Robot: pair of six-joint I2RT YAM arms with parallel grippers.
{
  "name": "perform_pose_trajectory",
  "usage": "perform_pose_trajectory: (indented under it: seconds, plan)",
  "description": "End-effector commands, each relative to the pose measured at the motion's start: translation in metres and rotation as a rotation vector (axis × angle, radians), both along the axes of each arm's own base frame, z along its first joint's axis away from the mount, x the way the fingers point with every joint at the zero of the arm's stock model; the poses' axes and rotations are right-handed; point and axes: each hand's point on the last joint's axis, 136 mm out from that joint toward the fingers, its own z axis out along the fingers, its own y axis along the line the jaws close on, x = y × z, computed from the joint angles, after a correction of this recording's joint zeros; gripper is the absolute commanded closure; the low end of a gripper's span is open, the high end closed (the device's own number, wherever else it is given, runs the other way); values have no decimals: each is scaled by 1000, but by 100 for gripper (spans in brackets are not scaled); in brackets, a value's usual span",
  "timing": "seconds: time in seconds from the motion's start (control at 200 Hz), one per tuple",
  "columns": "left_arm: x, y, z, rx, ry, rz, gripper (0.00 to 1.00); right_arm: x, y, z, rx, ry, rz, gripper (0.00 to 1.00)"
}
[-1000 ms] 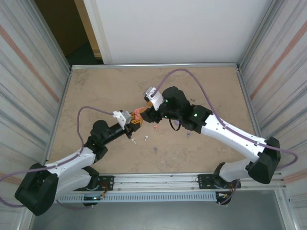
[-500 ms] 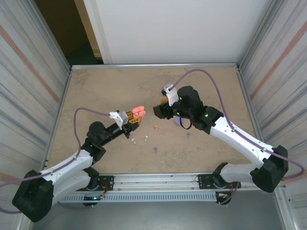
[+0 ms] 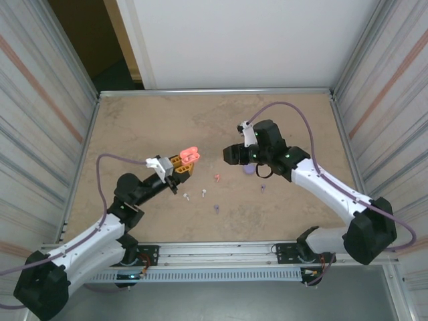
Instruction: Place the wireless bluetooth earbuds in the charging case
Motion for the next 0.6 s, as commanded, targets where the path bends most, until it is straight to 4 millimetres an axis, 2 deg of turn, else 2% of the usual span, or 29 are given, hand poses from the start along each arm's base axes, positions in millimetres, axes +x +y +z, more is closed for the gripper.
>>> perform_pose_trajectory:
  seconds: [0.0, 0.406, 0.591]
  plan:
    - [-7, 1, 29, -17, -90, -16, 100, -6, 4, -26, 9, 124, 1, 46]
    - [-25, -6, 60, 28, -282, -47, 100, 2, 14, -78, -29, 279, -20, 50]
    - [-32, -9, 70, 22, -326, -71, 100, 5, 18, -92, -49, 316, -18, 51]
